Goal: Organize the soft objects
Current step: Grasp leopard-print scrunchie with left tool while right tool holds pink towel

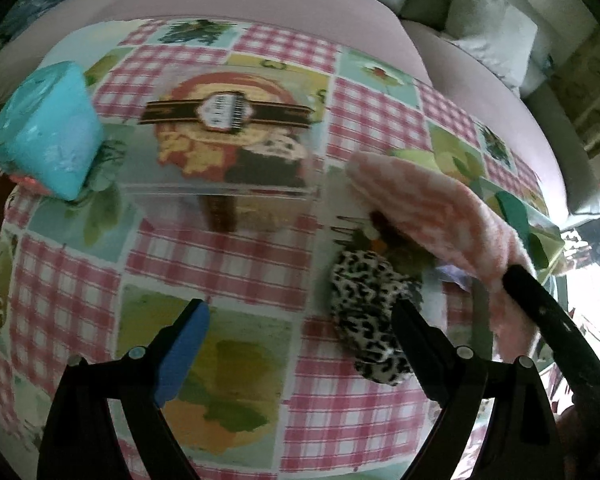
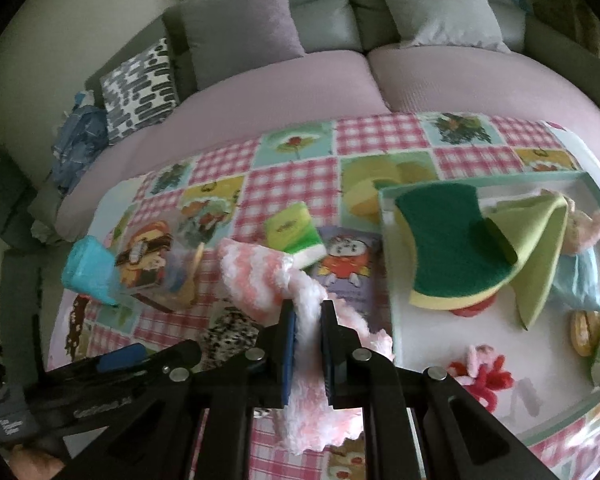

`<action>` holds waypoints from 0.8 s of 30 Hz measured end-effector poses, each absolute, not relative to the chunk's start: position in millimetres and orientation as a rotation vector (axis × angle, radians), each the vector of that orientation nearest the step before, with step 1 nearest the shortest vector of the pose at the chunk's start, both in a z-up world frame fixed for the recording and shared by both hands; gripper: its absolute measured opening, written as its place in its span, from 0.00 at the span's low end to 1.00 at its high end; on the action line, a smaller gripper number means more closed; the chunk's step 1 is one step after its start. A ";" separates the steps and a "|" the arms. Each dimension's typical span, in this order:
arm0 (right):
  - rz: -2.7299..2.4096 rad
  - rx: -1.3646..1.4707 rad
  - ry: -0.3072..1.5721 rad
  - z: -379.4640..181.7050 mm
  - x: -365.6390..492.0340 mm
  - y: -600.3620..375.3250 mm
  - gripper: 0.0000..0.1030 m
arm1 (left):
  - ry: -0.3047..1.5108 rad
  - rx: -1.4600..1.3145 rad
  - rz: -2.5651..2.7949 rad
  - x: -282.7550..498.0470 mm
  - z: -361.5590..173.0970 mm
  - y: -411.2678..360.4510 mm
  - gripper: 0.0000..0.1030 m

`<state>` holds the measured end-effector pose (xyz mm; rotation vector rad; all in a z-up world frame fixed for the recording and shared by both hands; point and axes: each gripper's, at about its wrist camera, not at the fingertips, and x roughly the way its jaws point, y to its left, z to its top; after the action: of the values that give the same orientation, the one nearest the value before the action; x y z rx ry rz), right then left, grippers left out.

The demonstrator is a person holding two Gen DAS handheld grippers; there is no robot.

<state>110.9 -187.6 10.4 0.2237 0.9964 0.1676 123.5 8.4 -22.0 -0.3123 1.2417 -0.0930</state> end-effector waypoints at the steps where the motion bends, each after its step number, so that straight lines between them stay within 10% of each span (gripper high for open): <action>1: 0.163 0.228 1.003 8.6 111.3 -189.6 0.12 | 1.243 -0.310 -0.102 124.0 -22.2 5.4 0.90; 14: 0.138 0.228 1.056 -5.6 110.8 -198.9 0.12 | 1.274 -0.252 -0.181 134.3 -32.4 -33.0 0.82; 24: 0.141 0.230 1.058 -5.5 110.2 -199.2 0.12 | 1.303 -0.295 -0.247 140.4 -41.9 -44.6 0.33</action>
<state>110.2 -199.2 -5.5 0.2300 1.0579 0.1409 140.4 -44.6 -41.9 -0.2954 1.3035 -0.2468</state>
